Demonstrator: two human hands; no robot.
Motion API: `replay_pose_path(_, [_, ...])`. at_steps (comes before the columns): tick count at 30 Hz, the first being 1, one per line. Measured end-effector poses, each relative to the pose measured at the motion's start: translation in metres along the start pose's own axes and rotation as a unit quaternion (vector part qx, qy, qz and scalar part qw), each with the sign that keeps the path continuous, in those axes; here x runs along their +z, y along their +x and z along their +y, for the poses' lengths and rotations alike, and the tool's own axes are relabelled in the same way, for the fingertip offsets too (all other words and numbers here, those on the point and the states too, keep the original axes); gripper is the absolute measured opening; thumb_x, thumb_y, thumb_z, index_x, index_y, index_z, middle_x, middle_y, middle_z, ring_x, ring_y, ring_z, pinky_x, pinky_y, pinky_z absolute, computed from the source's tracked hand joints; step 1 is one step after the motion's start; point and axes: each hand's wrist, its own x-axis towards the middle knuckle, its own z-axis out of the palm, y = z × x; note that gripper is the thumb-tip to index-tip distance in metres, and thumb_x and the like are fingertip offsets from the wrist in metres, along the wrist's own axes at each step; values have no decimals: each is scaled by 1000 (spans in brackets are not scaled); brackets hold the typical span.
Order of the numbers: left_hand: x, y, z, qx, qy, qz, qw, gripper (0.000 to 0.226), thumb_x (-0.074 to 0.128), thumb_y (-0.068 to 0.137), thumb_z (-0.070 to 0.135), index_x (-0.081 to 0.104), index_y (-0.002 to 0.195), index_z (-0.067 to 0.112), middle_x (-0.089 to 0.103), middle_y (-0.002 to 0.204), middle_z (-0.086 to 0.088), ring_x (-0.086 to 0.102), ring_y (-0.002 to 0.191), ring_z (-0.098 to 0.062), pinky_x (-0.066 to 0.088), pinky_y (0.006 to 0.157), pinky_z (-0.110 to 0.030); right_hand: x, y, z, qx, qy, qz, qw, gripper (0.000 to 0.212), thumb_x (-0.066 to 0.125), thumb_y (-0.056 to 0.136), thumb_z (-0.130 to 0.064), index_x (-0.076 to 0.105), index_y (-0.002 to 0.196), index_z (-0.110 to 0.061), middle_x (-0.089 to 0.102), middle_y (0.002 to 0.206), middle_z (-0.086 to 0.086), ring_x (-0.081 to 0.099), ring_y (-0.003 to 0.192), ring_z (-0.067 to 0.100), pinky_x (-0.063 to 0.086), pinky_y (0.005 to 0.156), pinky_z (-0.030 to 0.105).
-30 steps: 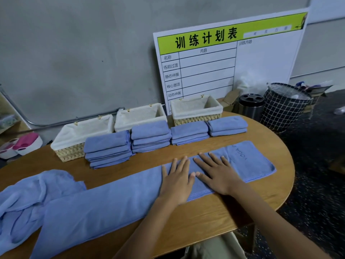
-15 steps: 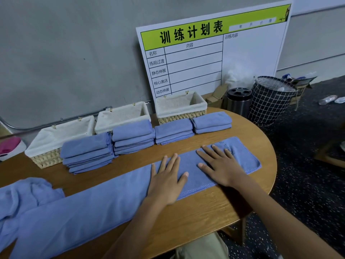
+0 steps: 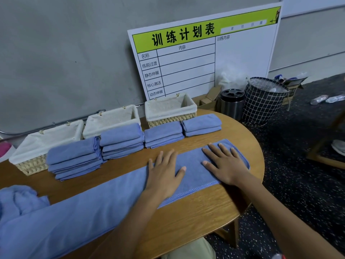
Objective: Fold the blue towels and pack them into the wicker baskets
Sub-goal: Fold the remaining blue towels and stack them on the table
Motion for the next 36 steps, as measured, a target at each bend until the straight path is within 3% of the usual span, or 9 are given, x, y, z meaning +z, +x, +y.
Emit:
replay_pose_path(7, [7,6,2,28,13,-64,997,66,21,103,60,3,160,32,-8,166,20,-11,154,-13,-5,123,-56,-6,-3,25,35,9,7,999,72,7,90,-73,6,156,-44,-4,166,-14,-10,153,19,-4,122,48])
replay_pose_path(10, [-1,21,11,43,65,-17,997,59,28,103,59,31,153,27,28,158,11,24,148,-19,18,119,-50,-8,-5,38,51,12,10,999,67,10,95,-69,5,156,-43,-7,166,-13,-11,153,21,-4,122,48])
replay_pose_path(15, [-10,93,65,106,-58,20,993,46,46,104,44,50,142,18,54,134,-2,52,123,-23,44,100,-40,-5,-6,36,40,44,31,998,110,-29,61,-84,11,156,-46,-5,166,-13,-9,153,21,-2,121,48])
replay_pose_path(19, [3,146,107,121,-150,-29,981,27,57,100,36,68,117,19,63,109,-1,62,102,-22,51,90,-47,-4,-9,41,14,103,132,986,43,33,105,-45,47,144,-37,32,157,-7,29,145,22,20,118,44])
replay_pose_path(23, [18,175,105,141,-248,-82,955,3,70,91,29,68,90,29,71,87,-1,66,86,-22,55,84,-51,3,-6,50,36,195,240,950,20,61,95,-17,69,113,-18,56,126,-3,59,107,21,49,86,35])
replay_pose_path(26, [14,182,100,143,-328,-98,929,8,71,89,22,66,88,28,75,93,-7,69,92,-28,53,91,-51,1,-4,49,64,201,255,944,19,63,93,-21,58,111,-21,56,110,-4,58,90,21,47,74,37])
replay_pose_path(31, [-5,182,100,138,-411,-92,896,18,70,91,11,61,96,25,74,80,6,63,78,-7,50,79,-31,-11,1,49,123,168,230,951,50,65,92,-36,47,138,-22,65,116,-1,58,108,26,45,92,46])
replay_pose_path(34, [-15,177,96,138,-428,-65,891,21,70,92,10,63,103,26,72,84,4,58,66,-1,46,69,-18,-18,-2,56,152,193,203,948,13,64,92,-38,63,97,-26,67,84,-7,61,85,22,45,79,39])
replay_pose_path(36, [-19,174,92,141,-434,-48,888,22,71,91,10,65,108,23,72,89,3,54,67,-11,46,66,-21,-20,-8,57,150,233,202,939,27,65,91,-39,55,71,-25,55,62,-7,53,63,17,38,65,36])
